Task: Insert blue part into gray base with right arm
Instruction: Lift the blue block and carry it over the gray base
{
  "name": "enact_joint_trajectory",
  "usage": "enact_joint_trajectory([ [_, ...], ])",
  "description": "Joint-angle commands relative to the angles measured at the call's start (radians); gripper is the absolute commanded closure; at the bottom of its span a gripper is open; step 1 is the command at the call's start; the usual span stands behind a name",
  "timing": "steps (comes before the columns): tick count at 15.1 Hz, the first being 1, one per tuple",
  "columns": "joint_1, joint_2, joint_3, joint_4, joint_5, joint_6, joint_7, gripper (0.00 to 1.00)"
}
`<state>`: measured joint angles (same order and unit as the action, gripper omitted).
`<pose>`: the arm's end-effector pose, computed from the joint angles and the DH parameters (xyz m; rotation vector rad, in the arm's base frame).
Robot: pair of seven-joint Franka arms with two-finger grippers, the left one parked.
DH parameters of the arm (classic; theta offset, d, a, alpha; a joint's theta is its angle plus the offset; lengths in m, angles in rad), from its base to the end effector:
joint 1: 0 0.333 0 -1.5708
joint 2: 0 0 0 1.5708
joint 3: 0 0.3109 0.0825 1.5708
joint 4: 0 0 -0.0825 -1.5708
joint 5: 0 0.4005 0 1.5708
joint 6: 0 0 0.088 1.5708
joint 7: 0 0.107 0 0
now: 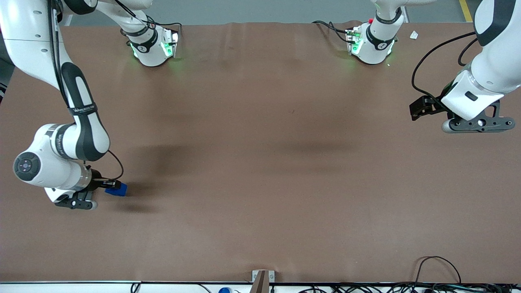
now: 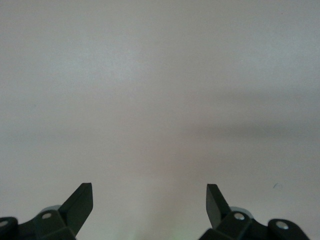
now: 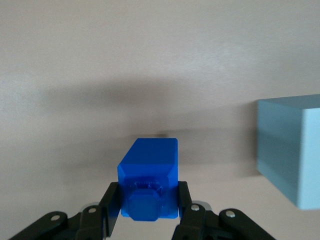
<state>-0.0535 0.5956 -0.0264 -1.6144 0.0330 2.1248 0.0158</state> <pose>0.6900 -0.0517 0.2574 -3.1190 0.1723 0.1320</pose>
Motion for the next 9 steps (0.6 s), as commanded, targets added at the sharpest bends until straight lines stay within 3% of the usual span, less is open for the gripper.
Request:
enact_joint_trajectory([
  [1,-0.045,-0.031,0.01,0.086,0.001,-0.156,-0.056,0.99],
  [4,-0.084,-0.08,0.008,0.102,-0.001,-0.256,-0.106,0.99],
  [9,-0.192,-0.096,0.006,0.102,-0.038,-0.272,-0.248,0.99],
])
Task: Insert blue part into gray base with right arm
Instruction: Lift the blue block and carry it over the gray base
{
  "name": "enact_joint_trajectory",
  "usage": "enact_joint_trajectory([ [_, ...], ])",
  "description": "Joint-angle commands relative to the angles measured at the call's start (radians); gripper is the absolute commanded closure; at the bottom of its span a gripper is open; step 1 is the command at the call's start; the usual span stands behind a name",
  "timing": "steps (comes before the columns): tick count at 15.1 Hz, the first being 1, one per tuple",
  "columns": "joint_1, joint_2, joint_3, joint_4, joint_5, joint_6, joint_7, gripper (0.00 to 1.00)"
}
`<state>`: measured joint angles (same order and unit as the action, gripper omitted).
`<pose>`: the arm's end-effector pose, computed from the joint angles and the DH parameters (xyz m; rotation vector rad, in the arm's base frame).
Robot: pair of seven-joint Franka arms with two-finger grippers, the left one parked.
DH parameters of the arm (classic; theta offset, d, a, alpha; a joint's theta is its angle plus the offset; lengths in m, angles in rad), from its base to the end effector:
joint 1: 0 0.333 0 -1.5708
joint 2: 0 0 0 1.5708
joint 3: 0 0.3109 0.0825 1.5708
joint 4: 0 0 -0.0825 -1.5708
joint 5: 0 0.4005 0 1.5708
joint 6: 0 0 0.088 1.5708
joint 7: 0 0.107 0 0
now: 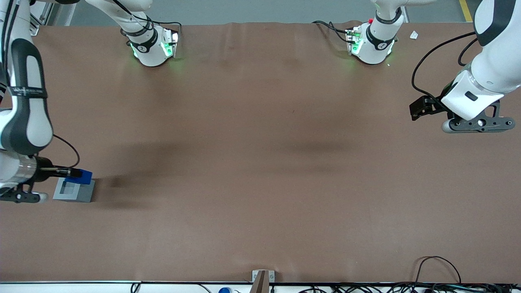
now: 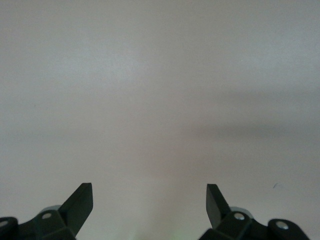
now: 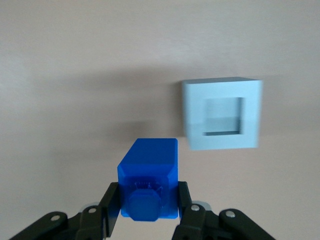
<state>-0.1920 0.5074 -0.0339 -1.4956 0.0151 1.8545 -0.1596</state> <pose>0.6760 -0.1508 0.3531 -3.1057 0.1065 0.2272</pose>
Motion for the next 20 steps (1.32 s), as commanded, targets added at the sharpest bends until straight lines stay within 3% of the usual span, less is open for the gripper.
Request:
enact_joint_trajectory([
  [1,-0.07,-0.007,0.014,-0.017,-0.018,0.0,-0.119,0.99],
  [6,-0.118,0.039,0.019,0.037,0.002,-0.001,-0.133,0.99],
  [9,-0.132,0.072,0.017,0.067,0.06,-0.001,-0.129,1.0],
  [20,-0.132,0.146,0.017,0.141,0.06,0.006,-0.13,1.0],
])
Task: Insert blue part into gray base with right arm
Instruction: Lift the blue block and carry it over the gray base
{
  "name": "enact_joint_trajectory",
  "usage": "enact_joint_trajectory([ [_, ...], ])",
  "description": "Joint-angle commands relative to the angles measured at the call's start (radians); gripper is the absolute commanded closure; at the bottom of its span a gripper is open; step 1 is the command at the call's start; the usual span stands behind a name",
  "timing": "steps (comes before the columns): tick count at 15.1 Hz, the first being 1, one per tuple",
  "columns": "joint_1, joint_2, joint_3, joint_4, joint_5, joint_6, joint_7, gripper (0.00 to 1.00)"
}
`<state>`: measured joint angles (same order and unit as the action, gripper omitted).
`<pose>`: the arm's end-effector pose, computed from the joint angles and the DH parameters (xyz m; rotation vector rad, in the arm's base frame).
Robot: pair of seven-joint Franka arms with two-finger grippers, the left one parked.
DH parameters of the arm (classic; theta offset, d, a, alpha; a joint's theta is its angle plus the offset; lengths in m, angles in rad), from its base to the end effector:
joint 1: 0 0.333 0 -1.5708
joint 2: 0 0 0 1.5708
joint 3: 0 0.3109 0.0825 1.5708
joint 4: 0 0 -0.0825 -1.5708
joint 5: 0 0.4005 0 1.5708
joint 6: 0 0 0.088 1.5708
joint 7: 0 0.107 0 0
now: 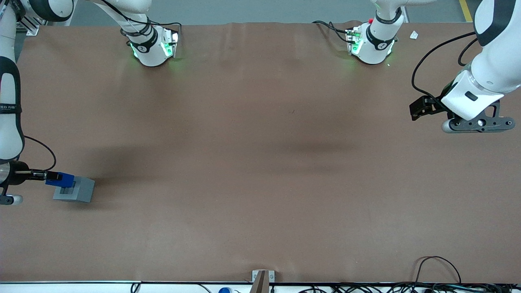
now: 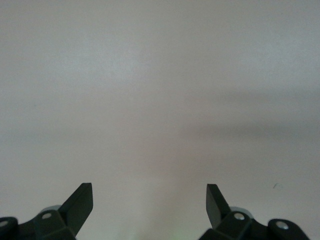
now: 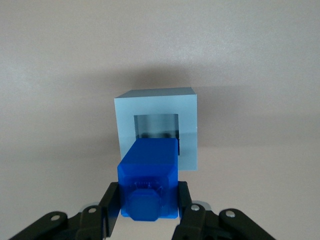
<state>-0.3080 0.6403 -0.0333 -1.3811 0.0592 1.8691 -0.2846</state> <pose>0.6806 -0.2323 0.3140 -3.0529 0.1120 0.2048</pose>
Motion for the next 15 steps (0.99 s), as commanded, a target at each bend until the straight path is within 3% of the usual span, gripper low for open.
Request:
enact_joint_trajectory([
  [1,-0.016,0.019,0.016,0.031,0.016,-0.007,-0.005,1.0],
  [15,-0.016,0.087,0.018,0.086,0.016,0.027,-0.047,1.0],
])
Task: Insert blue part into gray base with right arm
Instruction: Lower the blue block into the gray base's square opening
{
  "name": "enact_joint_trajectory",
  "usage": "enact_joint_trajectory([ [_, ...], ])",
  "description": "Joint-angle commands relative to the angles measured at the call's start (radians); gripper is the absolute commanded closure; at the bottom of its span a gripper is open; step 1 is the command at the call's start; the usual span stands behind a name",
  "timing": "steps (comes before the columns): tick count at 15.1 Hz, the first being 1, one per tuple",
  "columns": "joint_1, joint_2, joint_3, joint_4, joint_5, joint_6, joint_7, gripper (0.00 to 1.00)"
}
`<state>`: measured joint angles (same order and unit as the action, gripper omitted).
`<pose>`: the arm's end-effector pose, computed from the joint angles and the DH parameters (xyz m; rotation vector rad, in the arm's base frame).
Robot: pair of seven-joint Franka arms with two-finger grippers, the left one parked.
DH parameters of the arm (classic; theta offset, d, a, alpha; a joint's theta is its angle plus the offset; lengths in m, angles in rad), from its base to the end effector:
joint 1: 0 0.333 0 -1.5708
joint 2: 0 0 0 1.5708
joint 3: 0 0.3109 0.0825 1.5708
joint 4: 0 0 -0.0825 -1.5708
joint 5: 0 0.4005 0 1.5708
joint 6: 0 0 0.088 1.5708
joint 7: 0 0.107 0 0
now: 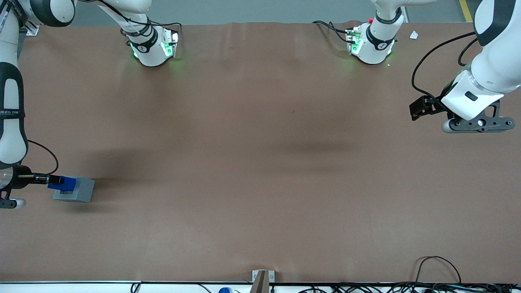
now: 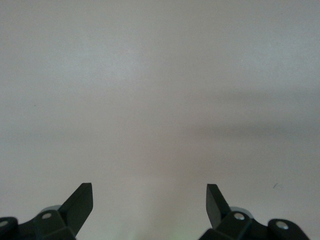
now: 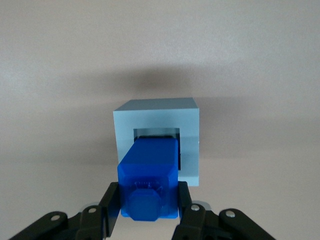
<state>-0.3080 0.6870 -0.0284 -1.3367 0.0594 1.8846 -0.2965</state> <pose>0.6915 -0.2327 0.3020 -3.0568 0.0871 0.1845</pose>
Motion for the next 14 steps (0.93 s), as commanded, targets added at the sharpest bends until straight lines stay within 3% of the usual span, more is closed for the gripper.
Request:
enact_joint_trajectory([
  [1,-0.016,0.045,0.013,0.043,0.016,0.022,-0.035,1.0],
  [9,-0.011,0.054,0.016,0.044,0.02,0.033,-0.033,0.99],
  [10,-0.011,0.054,0.016,0.042,0.02,0.033,-0.03,0.94],
  [12,-0.011,0.058,0.016,0.042,0.02,0.034,-0.027,0.51],
  [14,-0.011,0.06,0.016,0.042,0.02,0.034,-0.027,0.47],
])
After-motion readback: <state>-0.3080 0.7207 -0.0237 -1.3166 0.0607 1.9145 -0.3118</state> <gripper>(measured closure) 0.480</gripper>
